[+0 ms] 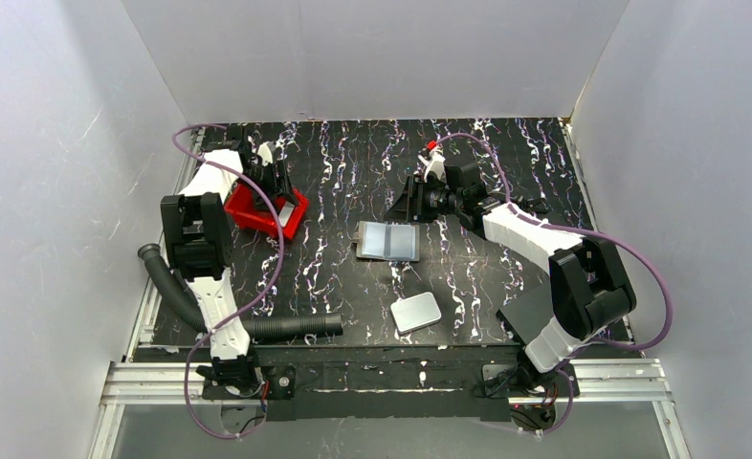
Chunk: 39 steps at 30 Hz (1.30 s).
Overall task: Put the credit cards into the card holder
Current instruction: Pick up the credit card from the storage box.
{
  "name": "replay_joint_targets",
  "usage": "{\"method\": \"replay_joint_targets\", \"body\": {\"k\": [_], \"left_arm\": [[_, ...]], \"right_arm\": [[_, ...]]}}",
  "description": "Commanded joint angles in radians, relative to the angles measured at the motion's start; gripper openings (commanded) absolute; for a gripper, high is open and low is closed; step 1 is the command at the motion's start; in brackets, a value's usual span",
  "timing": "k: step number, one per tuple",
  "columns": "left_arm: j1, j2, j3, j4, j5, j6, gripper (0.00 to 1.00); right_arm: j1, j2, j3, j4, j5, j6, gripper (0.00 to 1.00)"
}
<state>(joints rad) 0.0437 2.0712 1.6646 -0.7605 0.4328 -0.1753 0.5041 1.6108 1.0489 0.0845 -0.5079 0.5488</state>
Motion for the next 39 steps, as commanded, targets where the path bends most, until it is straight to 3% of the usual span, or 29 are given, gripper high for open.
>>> {"method": "replay_joint_targets", "body": {"k": [1, 12, 17, 20, 26, 27, 31, 37, 39], "left_arm": [[-0.002, -0.085, -0.016, -0.009, -0.002, 0.010, 0.53], [-0.002, -0.108, -0.031, 0.006, -0.015, 0.010, 0.31], [-0.002, -0.102, -0.027, 0.003, -0.038, 0.011, 0.30], [-0.002, -0.110, -0.026, -0.004, -0.072, 0.013, 0.39], [-0.002, -0.119, -0.025, 0.003, -0.119, 0.011, 0.94], [-0.002, -0.104, -0.022, 0.003, -0.105, 0.011, 0.98], [-0.002, -0.022, -0.005, -0.018, -0.026, 0.003, 0.98], [-0.042, -0.014, -0.008, -0.016, -0.068, 0.009, 0.99], [-0.048, -0.005, -0.014, -0.014, -0.074, 0.002, 0.94]], "right_arm": [[-0.001, -0.013, -0.002, 0.047, -0.017, 0.005, 0.58], [-0.001, -0.008, -0.004, 0.049, -0.021, 0.005, 0.57], [-0.001, -0.007, -0.004, 0.053, -0.024, 0.009, 0.57], [-0.001, -0.006, -0.004, 0.054, -0.026, 0.007, 0.57], [-0.001, -0.001, -0.009, 0.058, -0.030, 0.008, 0.56], [-0.001, -0.001, -0.009, 0.059, -0.030, 0.008, 0.56], [-0.001, -0.005, -0.007, 0.064, -0.031, 0.011, 0.56], [0.000, -0.007, -0.005, 0.062, -0.028, 0.009, 0.56], [0.000, -0.002, -0.003, 0.067, -0.032, 0.014, 0.56]]}}
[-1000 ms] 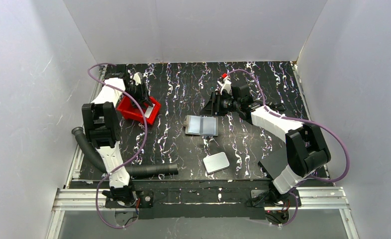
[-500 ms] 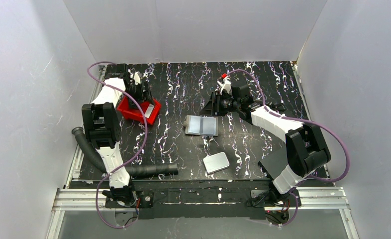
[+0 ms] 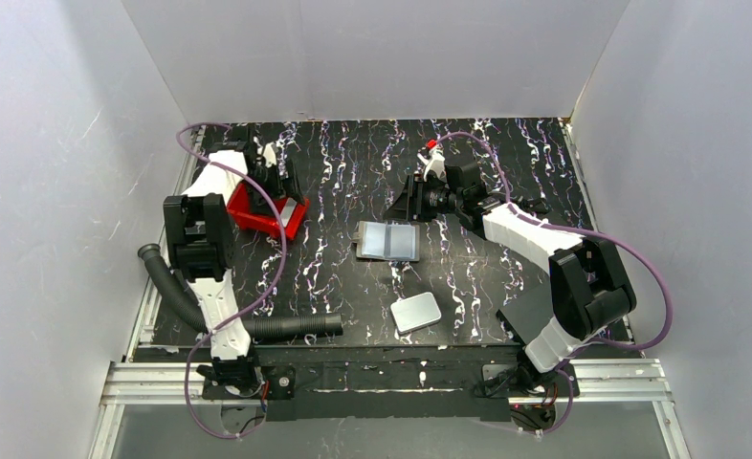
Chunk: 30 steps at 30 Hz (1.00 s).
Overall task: Put the credit cards into the card holder
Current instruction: Pick up the credit card from the storage box.
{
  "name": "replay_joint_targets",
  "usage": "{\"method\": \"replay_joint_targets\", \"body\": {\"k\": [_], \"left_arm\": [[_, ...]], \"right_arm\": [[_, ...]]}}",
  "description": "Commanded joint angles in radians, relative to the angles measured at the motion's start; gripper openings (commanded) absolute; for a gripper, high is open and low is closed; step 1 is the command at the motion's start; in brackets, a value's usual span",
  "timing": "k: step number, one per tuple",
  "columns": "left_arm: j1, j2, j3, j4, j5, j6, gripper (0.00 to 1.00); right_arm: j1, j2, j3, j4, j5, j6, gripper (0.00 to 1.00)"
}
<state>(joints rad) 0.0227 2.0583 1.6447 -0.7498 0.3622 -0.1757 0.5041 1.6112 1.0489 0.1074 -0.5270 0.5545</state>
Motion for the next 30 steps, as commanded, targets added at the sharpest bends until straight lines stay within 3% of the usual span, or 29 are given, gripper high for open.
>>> {"method": "replay_joint_targets", "body": {"k": [1, 4, 11, 20, 28, 30], "left_arm": [[-0.027, 0.011, 0.001, -0.023, -0.009, 0.000, 0.90], [-0.027, 0.002, -0.003, -0.020, -0.039, -0.001, 0.71], [-0.027, -0.069, -0.016, 0.006, -0.058, 0.001, 0.47], [-0.027, -0.117, -0.035, 0.024, -0.066, 0.005, 0.31], [-0.027, -0.115, -0.039, 0.027, -0.073, 0.003, 0.22], [-0.027, -0.108, -0.040, 0.025, -0.077, 0.000, 0.15]], "right_arm": [[0.000, -0.003, -0.003, 0.046, -0.013, 0.010, 0.56], [-0.001, -0.009, 0.000, 0.045, -0.013, 0.010, 0.56], [-0.001, -0.003, 0.006, 0.038, -0.014, 0.008, 0.55], [-0.001, 0.000, 0.003, 0.041, -0.016, 0.012, 0.55], [-0.001, 0.002, 0.001, 0.046, -0.018, 0.013, 0.55], [-0.001, 0.001, -0.002, 0.047, -0.019, 0.014, 0.54]]}}
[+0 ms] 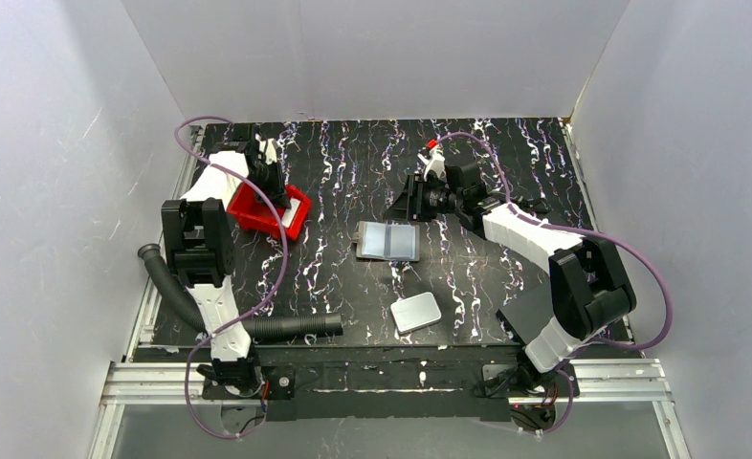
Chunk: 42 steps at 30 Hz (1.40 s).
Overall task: Put the credit cards into the card holder
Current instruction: Pick up the credit card from the storage box.
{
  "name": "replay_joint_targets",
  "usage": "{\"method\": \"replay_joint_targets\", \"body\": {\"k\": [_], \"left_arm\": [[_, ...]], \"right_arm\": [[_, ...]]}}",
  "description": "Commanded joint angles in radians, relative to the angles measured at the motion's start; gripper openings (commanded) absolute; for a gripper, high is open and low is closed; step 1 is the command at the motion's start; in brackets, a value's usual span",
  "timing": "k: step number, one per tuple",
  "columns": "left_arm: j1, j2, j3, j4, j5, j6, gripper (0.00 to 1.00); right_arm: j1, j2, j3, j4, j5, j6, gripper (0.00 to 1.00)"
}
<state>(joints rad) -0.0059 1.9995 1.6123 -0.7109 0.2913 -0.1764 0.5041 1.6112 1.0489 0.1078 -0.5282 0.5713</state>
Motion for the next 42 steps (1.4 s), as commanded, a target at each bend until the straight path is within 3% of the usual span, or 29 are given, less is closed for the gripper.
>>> {"method": "replay_joint_targets", "body": {"k": [1, 11, 30, 42], "left_arm": [[0.001, -0.046, -0.010, -0.013, -0.008, -0.001, 0.12], [0.001, -0.059, 0.004, -0.035, -0.072, 0.003, 0.00], [0.000, -0.083, 0.012, -0.015, -0.237, 0.006, 0.00], [-0.002, -0.218, 0.003, 0.010, -0.346, -0.012, 0.00]], "right_arm": [[-0.001, 0.000, -0.003, 0.050, -0.019, -0.001, 0.54], [-0.001, 0.003, -0.003, 0.058, -0.021, 0.007, 0.54], [-0.001, 0.006, -0.010, 0.070, -0.026, 0.011, 0.53], [0.003, 0.029, 0.001, 0.066, -0.024, 0.008, 0.53]]}}
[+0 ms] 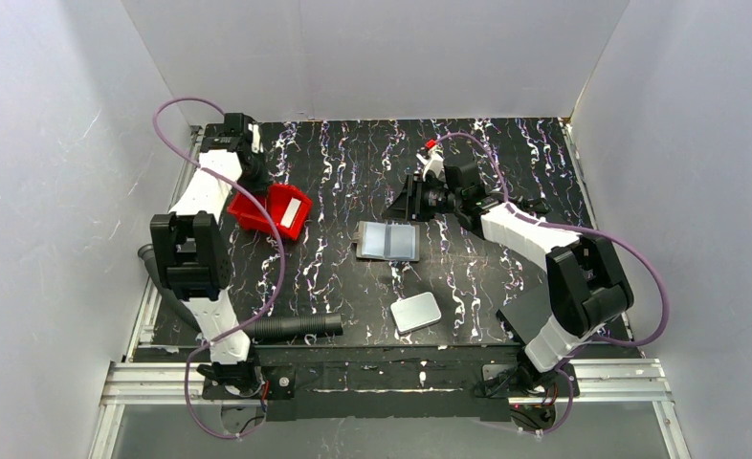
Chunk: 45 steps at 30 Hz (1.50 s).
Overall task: Put the credit cards into the card holder
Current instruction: Pick up the credit card from the storage box, then insert the credit card into the card holder.
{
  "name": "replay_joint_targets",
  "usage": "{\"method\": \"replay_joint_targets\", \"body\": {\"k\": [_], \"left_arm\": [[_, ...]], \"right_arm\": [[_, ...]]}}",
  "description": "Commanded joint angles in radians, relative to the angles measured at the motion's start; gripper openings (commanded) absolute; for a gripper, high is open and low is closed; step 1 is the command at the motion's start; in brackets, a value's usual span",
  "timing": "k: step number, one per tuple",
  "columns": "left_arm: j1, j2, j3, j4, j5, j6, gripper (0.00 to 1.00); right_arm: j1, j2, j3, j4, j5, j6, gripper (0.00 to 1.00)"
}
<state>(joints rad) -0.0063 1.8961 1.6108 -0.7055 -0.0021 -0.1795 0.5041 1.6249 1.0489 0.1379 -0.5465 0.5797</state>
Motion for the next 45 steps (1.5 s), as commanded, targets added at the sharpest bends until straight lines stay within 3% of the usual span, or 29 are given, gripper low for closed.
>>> {"method": "replay_joint_targets", "body": {"k": [1, 9, 14, 19, 26, 31, 40, 45], "left_arm": [[-0.001, -0.122, 0.009, 0.005, -0.056, -0.009, 0.00], [-0.001, -0.196, 0.038, -0.019, -0.030, -0.033, 0.00], [0.000, -0.267, 0.064, -0.044, 0.082, -0.074, 0.00], [-0.001, -0.329, 0.084, -0.059, 0.193, -0.125, 0.00], [-0.001, -0.415, 0.071, -0.029, 0.362, -0.219, 0.00], [-0.001, -0.473, 0.028, 0.038, 0.477, -0.303, 0.00], [-0.004, -0.554, -0.078, 0.166, 0.628, -0.429, 0.00], [-0.020, -0.574, -0.130, 0.206, 0.662, -0.453, 0.00]], "right_arm": [[0.004, 0.018, 0.004, 0.031, -0.004, -0.004, 0.53], [0.036, 0.058, 0.053, 0.013, 0.016, -0.015, 0.53], [0.077, 0.104, 0.118, 0.067, 0.009, 0.035, 0.57], [0.119, 0.184, 0.169, 0.272, -0.036, 0.185, 0.67], [0.164, 0.309, 0.234, 0.690, -0.038, 0.503, 0.93], [0.183, 0.393, 0.288, 0.902, -0.018, 0.694, 0.97], [0.190, 0.462, 0.344, 1.162, 0.008, 0.938, 0.91], [0.192, 0.493, 0.370, 1.281, 0.006, 1.062, 0.71]]}}
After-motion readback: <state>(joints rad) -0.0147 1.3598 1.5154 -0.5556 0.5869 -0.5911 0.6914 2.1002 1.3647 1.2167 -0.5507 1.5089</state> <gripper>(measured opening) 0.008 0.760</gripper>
